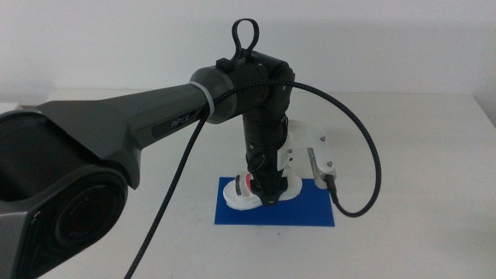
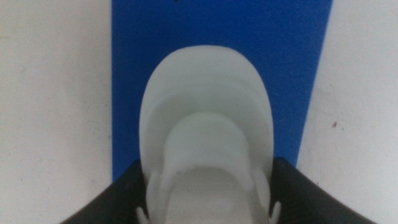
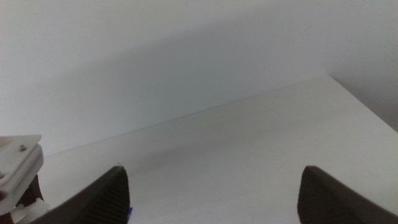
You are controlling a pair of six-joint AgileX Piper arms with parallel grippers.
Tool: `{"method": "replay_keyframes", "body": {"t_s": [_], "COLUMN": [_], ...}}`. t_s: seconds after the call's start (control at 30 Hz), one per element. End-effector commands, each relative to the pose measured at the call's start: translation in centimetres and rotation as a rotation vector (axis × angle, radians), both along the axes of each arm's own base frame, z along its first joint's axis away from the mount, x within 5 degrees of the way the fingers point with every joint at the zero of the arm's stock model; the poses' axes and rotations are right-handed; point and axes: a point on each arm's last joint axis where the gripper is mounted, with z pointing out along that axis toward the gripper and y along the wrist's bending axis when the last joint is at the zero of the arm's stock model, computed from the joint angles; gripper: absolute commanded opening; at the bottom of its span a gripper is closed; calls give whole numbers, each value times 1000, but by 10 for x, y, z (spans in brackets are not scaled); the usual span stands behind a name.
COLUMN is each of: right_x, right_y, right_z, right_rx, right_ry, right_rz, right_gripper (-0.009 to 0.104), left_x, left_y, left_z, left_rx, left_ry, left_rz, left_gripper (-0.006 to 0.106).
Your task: Use one arm to grab the shoe from the table and place it on the mat.
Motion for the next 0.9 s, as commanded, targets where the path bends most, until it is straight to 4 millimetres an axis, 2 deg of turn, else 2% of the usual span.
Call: {"method": "replay_keyframes", "body": {"t_s": [0.0, 0.2, 0.33, 0.4, 0.5, 0.67, 0.77, 0.87], "right_x": [0, 0, 0, 0, 0, 0, 0, 0], "right_y": [0, 0, 0, 0, 0, 0, 0, 0], "right_z": [0, 0, 0, 0, 0, 0, 0, 0], "right_rx": [-14, -14, -14, -14, -14, -14, -14, -14], "right_ry": [-11, -11, -11, -11, -11, -11, -11, -11], "right_rz": [0, 0, 0, 0, 0, 0, 0, 0], "right_gripper": [79, 79, 79, 79, 79, 79, 79, 79], "left_x": [-2, -3, -5, -6, -5, -4, -3, -3], "left_y": [-2, -2, -4, -6, -10, -11, -11, -9], "left_z": [4, 4, 4, 4, 3, -3, -6, -3], "left_rx": [-15, -14, -37, -65, -103, -99, -92, -74], "left_ry": [6, 5, 11, 28, 15, 26, 30, 24], "left_rz": [-58, -157, -198, -194, -182, -171, -140, -115], "left_gripper": [-2, -1, 9, 18, 37, 76, 94, 94]}}
